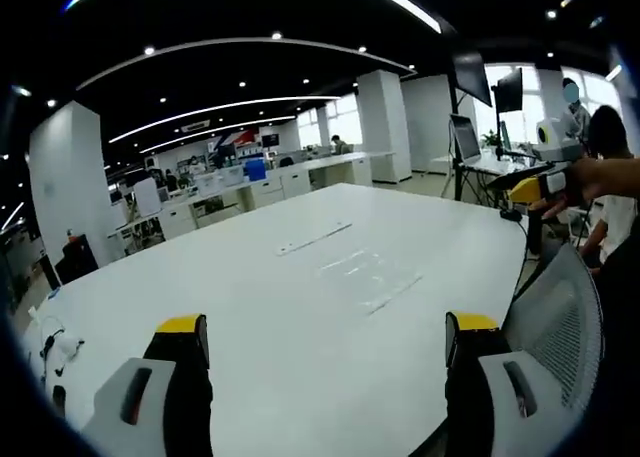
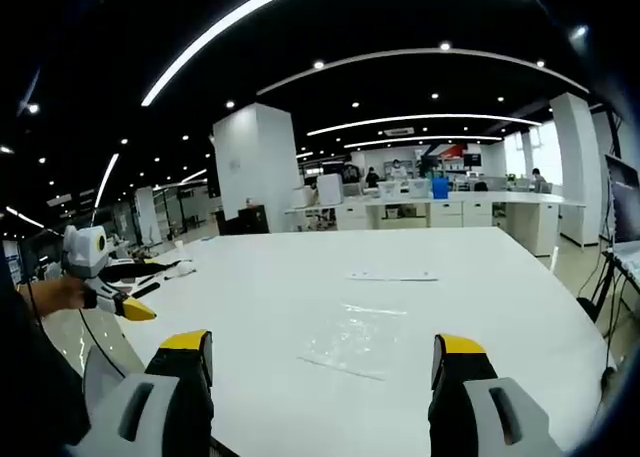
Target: Open the resealable bag by pulling the two sides of the seal apart until the entire bag opening is separated and visibly accessible.
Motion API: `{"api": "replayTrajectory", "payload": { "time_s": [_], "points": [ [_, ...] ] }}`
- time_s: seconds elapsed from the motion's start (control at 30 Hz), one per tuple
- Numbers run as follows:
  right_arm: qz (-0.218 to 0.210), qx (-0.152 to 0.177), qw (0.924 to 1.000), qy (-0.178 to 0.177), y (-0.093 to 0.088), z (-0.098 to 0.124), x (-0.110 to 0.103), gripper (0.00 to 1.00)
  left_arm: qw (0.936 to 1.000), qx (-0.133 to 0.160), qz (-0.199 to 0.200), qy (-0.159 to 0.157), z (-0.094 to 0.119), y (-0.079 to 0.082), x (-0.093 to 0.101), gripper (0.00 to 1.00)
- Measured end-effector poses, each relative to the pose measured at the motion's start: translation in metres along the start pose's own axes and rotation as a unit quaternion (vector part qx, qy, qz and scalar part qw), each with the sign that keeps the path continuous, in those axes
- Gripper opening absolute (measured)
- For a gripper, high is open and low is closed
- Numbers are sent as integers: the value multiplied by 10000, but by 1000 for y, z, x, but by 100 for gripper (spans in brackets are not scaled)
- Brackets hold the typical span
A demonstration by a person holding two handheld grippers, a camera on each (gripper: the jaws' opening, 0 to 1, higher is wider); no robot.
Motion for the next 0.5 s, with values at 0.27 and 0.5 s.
{"api": "replayTrajectory", "payload": {
  "time_s": [0.27,0.5],
  "points": [
    [-12,-10,10000,9,-1,-2,0,91,10000,12,63,34,2,-1,-1,97],
    [5,-74,10000,19,-2,-4,-1,89,10000,-88,-6,-19,1,-3,-2,93]
  ]
}}
Point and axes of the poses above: the point that each gripper's makers call its tool centre point, and the gripper's own axes: z roughly backward along the fingers, x roughly to its right, y roughly out of its top, the point moved 9 cm from there along z, roughly backward along the fingers, and after that the axes turned 9 degrees about y, right-handed, at the moved point
